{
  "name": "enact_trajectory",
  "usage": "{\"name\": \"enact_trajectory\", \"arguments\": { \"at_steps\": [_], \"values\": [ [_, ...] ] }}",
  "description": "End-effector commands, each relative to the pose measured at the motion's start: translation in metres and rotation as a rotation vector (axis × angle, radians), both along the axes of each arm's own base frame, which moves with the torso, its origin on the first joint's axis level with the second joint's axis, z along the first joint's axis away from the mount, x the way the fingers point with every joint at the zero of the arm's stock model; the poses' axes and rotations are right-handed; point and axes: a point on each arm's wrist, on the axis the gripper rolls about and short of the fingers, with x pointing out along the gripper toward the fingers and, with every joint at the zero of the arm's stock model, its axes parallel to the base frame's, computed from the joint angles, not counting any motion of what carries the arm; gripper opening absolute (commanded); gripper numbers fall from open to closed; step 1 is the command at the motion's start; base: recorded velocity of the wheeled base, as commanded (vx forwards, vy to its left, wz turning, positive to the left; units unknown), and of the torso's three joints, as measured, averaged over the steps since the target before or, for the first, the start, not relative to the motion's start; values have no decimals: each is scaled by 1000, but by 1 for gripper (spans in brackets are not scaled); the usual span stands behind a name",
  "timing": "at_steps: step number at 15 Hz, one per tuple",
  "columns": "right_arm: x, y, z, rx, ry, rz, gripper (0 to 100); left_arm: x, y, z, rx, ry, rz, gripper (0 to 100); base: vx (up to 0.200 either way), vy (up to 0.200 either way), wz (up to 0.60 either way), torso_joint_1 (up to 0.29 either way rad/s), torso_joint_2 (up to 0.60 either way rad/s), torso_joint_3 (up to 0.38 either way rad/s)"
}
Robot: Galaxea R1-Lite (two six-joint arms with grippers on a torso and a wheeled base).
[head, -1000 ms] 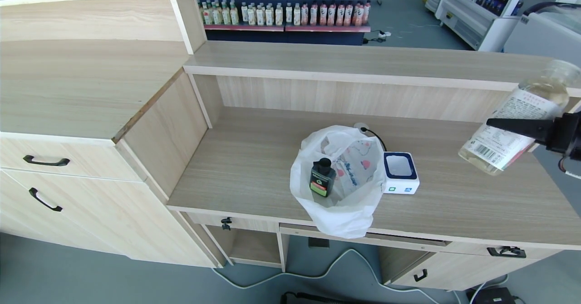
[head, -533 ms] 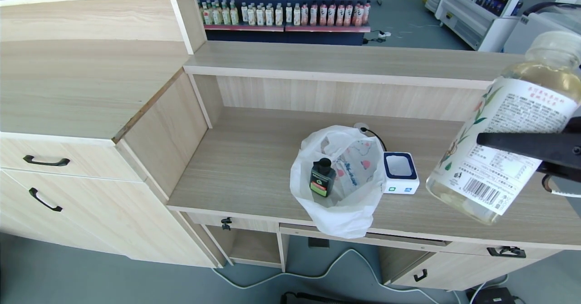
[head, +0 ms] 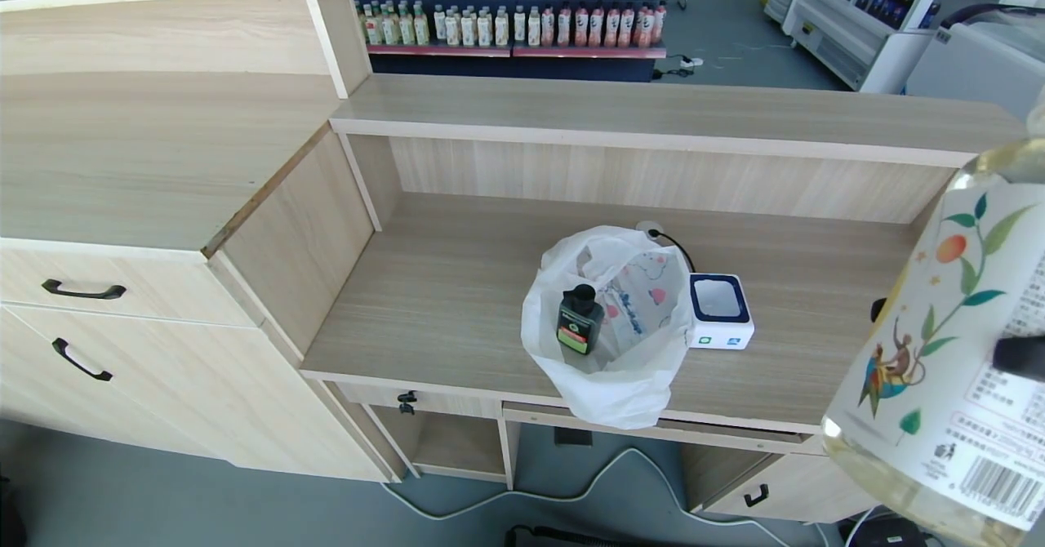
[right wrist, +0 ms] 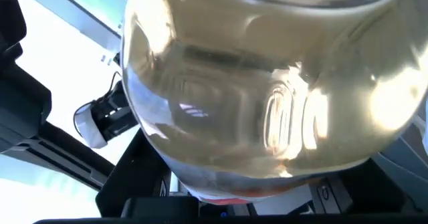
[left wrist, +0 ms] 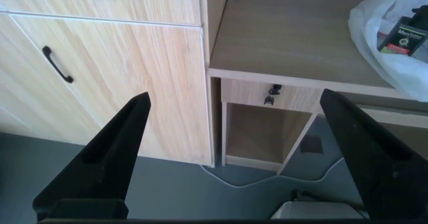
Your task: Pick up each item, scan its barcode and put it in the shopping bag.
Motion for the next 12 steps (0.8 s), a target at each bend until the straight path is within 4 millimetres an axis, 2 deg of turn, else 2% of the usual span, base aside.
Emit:
{"name": "enact_trajectory", "arguments": {
  "at_steps": [1,5,8,12],
  "values": [
    [-4,1,2,4,-16,17,0,0,0,0,0,0,0,100,0,0,0,0,0,0],
    [-20,3,8,15,-57,77,0,0,0,0,0,0,0,100,0,0,0,0,0,0],
    [-23,3,8,17,-63,88,0,0,0,0,0,0,0,100,0,0,0,0,0,0],
    [-29,1,0,12,-50,83,0,0,0,0,0,0,0,100,0,0,0,0,0,0]
  ]
}}
